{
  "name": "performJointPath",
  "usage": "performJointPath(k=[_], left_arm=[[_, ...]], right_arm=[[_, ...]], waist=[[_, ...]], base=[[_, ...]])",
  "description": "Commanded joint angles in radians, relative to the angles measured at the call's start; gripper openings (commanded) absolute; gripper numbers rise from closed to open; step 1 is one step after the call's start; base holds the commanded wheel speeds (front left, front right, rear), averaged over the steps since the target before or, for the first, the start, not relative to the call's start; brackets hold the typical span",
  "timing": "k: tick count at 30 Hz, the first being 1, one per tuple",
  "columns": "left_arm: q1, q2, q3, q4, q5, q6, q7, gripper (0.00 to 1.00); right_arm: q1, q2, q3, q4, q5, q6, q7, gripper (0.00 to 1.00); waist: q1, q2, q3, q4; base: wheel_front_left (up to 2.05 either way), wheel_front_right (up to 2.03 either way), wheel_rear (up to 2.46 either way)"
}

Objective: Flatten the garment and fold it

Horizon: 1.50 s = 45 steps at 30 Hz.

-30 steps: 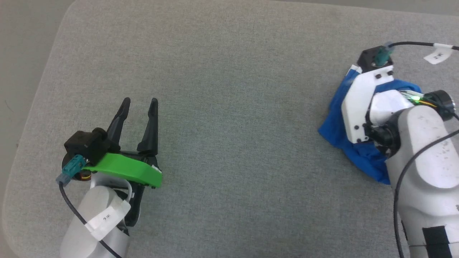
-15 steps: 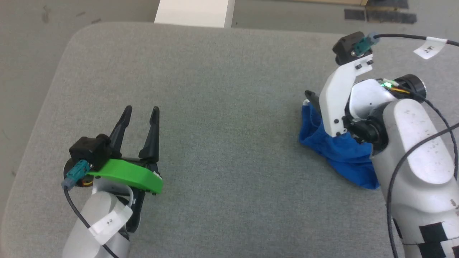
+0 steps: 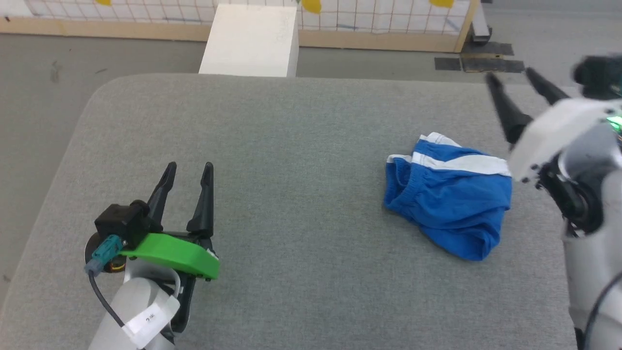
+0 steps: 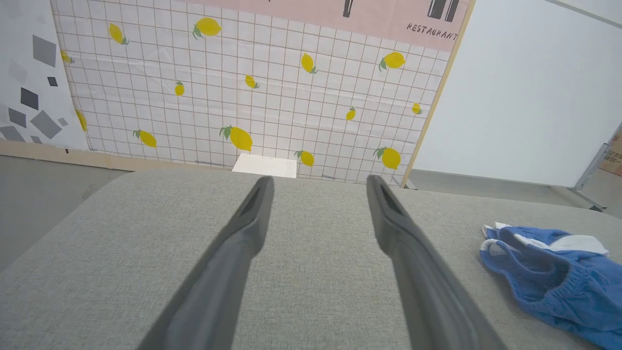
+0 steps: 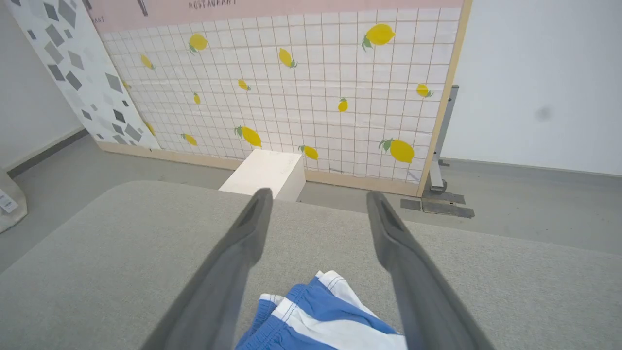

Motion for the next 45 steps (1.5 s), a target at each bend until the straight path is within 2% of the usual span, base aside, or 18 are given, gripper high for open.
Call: performJointPath(k=[1,5,10,17,29,45], left_arm=[[0.017,0.005,0.003,-0.007,0.002,0.008,-0.003,1.00],[0.028,0.004,0.008,-0.022,0.005,0.019,-0.003,1.00],[0.045,0.003,0.015,-0.031,0.006,0.029,-0.004,1.00],[0.069,-0.002,0.031,-0.026,0.003,0.044,-0.004,1.00],[0.098,0.006,0.041,0.010,0.015,0.056,-0.003,1.00],[0.109,0.036,0.006,0.062,0.057,0.072,0.002,1.00]], right_arm=[[0.029,0.001,-0.020,-0.020,0.004,-0.001,-0.048,1.00],[0.108,0.004,-0.086,-0.076,-0.011,-0.001,-0.234,1.00],[0.211,0.039,-0.171,-0.110,-0.013,-0.001,-0.441,1.00],[0.359,0.076,-0.220,-0.107,-0.030,-0.001,-0.630,1.00],[0.538,0.100,-0.189,-0.072,-0.054,-0.001,-0.689,1.00],[0.578,0.105,-0.165,-0.014,-0.107,-0.001,-0.676,1.00]], waist=[[0.0000,-0.0001,-0.010,-0.008],[0.0000,-0.0001,-0.017,-0.010],[0.0000,-0.0001,-0.031,-0.013],[0.0000,-0.0001,-0.061,-0.011],[0.0000,-0.0001,-0.097,0.002],[0.0000,-0.0001,-0.088,-0.001]], base=[[0.00,0.00,0.00],[0.00,0.00,0.00],[0.00,0.00,0.00],[0.00,0.00,0.00],[0.00,0.00,0.00],[0.00,0.00,0.00]])
